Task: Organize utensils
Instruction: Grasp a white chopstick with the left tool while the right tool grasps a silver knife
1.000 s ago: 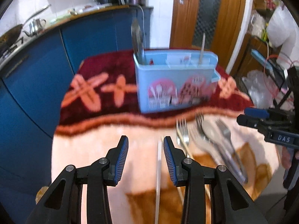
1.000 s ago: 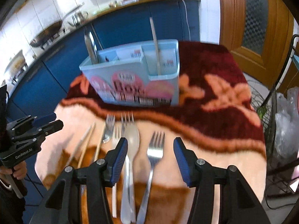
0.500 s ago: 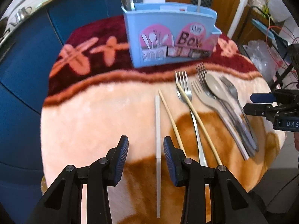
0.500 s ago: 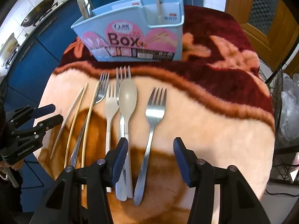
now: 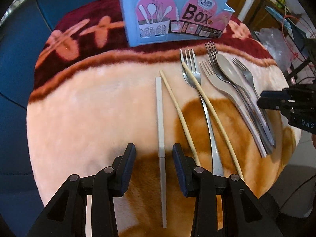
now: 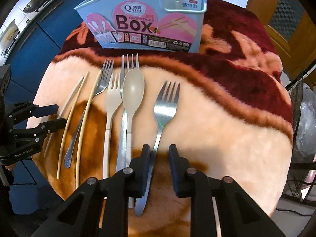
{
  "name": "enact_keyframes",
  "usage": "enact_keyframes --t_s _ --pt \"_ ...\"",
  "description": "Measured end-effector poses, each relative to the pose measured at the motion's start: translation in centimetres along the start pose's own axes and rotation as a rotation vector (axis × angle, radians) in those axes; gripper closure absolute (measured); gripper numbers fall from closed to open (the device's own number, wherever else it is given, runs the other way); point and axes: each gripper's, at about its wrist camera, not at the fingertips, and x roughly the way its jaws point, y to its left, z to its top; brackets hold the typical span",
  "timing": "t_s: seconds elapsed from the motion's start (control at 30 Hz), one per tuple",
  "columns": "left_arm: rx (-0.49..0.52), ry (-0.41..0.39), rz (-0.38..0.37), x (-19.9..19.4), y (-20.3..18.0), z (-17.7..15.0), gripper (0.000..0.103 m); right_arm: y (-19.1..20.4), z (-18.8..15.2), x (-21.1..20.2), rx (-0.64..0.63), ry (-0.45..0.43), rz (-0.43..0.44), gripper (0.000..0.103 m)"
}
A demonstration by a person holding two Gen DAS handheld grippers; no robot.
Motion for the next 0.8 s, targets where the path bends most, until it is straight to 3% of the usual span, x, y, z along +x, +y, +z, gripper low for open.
enact_keyframes --t_s 0.13,0.27,0.47,0.8 --pt "0.026 0.015 0.022 0.0 -0.3 0.1 0.064 0.1 0.6 0.5 -0.005 0.012 0.008 0.081" --pt "0.035 0.007 0.012 0.1 -0.8 0.5 0.081 0.3 1.2 0.9 -0.008 0.021 0.013 0.081" --pt "0.01 -0.007 -0.028 0.2 -0.8 0.9 0.096 0.5 1.0 0.9 -0.005 -0.008 0.018 0.086" --pt "-0.059 -0.16 -0.108 -1.6 0.3 -0.5 0.097 -0.9 -1.4 -0.6 0.087 -0.165 0.064 0.097"
